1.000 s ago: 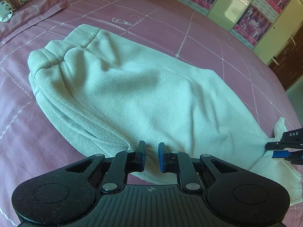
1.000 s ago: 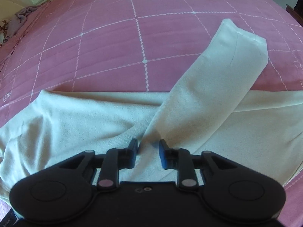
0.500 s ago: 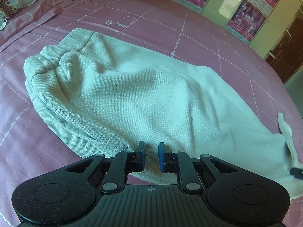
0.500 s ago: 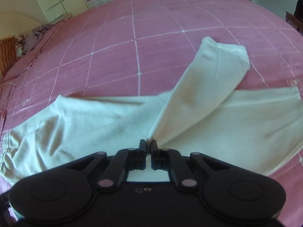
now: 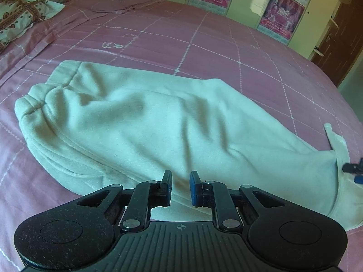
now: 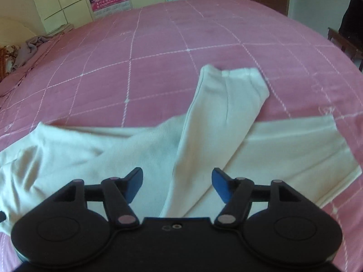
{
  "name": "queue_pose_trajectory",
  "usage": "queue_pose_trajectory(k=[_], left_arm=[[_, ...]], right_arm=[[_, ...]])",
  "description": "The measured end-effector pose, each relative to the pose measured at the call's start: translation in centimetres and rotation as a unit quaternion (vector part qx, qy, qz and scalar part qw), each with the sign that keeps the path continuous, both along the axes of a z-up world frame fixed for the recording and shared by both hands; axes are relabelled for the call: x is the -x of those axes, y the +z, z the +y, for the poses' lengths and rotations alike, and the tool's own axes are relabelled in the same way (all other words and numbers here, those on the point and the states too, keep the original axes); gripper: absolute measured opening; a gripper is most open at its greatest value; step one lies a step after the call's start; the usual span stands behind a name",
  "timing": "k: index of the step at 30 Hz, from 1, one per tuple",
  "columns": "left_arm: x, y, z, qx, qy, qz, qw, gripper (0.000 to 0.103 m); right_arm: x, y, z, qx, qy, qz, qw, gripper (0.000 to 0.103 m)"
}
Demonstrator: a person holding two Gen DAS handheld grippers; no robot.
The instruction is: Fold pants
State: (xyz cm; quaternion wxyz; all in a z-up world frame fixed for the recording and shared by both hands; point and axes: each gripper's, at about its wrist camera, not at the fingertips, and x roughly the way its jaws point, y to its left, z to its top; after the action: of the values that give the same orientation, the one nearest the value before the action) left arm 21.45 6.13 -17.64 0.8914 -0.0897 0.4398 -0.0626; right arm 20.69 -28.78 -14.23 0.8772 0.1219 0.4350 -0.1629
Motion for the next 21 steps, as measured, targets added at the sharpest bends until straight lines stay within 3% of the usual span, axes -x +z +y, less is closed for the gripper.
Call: queue_pose_trajectory(k=[5, 6, 7, 10, 13, 15, 19, 21], left_arm=[[0.1, -1.7, -1.9, 0.001, 0.002, 0.031, 0.9995, 0.015], [0.3, -2.1, -2.1, -0.002, 0.005, 0.033, 0.9995, 0.015], [0.4, -2.3, -2.1, -0.005, 0.004, 0.03, 0.9995, 0.015], [0.8, -2.5, -2.4, -0.017, -0.013, 0.025, 0.9995, 0.015], [1.0, -2.3, -2.5, -0.022, -0.026, 0.022, 0.9992, 0.015], [1.1, -2.3, -2.4, -0.023, -0.027, 0.021, 0.9991, 0.015], [1.3, -2.3, -3.2, -0.048, -0.035, 0.014, 0.9982, 0.015], [1.2, -2.3, -3.2, -0.048, -0.029, 0.015, 0.9983, 0.015]], right_arm=[[-5.6, -1.9, -0.7, 0.056, -0.007, 0.056, 0.997, 0.061], [-6.0, -2.7, -0.9, 0.062, -0.007, 0.07, 0.996, 0.04], [-6.2, -3.0, -1.3, 0.067, -0.011, 0.077, 0.995, 0.005], [-3.7, -1.8, -3.4, 0.04, -0.022, 0.043, 0.998, 0.004], [2.0, 1.3, -5.6, 0.004, -0.034, -0.022, 0.999, 0.004], [6.8, 1.7, -8.1, -0.064, -0.063, -0.049, 0.995, 0.004], [11.2, -3.7, -9.4, -0.112, -0.085, 0.016, 0.99, 0.005], [11.0, -4.5, -8.6, -0.081, -0.066, 0.014, 0.994, 0.006]])
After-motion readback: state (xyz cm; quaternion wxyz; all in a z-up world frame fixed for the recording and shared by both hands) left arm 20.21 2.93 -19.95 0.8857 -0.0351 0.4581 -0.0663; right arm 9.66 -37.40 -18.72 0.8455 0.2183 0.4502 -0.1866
